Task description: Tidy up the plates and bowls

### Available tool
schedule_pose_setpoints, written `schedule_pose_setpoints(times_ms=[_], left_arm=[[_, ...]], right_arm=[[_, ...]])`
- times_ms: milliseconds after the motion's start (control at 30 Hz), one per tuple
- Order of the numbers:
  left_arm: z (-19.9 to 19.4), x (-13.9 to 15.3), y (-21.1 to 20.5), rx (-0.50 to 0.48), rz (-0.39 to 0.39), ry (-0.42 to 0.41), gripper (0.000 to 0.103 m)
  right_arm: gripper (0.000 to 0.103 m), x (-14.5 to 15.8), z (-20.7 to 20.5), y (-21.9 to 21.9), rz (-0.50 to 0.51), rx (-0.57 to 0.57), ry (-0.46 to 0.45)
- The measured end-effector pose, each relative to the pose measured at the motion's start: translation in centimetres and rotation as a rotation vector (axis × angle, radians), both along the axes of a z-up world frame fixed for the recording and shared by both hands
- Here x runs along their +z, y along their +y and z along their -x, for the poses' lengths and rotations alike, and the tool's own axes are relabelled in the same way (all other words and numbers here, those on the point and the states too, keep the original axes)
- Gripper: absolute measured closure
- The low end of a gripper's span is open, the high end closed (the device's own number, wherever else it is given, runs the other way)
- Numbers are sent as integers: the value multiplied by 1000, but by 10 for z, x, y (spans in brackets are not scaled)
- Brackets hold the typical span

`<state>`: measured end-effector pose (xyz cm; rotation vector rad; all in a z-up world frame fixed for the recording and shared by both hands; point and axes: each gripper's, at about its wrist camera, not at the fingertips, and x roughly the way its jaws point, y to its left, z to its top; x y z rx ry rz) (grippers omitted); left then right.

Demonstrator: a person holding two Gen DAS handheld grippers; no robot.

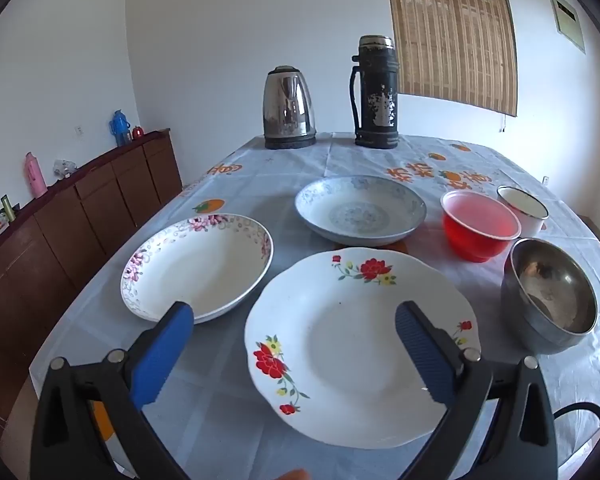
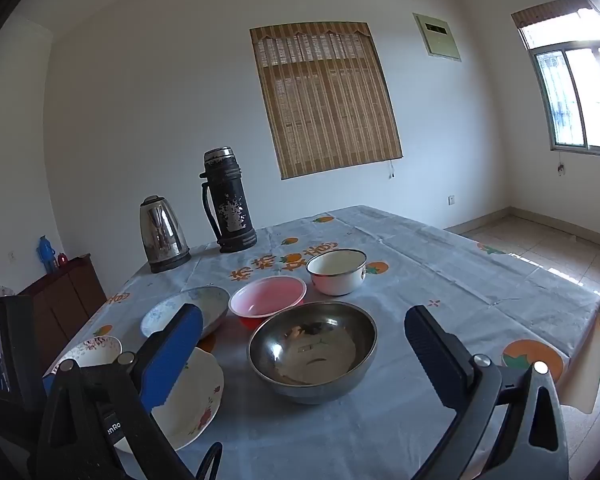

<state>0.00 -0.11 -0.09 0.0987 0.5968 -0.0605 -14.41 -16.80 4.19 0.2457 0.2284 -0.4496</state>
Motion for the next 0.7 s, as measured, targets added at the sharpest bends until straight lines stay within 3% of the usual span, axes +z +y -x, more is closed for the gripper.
schedule_pose_setpoints(times_ms=[267, 700], left_arm=[[-2, -2, 8, 2, 44, 26, 0], [-4, -3, 6, 7, 27, 22, 0]], right_arm=[[1, 1, 1, -2, -15, -6, -6], [1, 0, -1, -4, -14, -12, 10]])
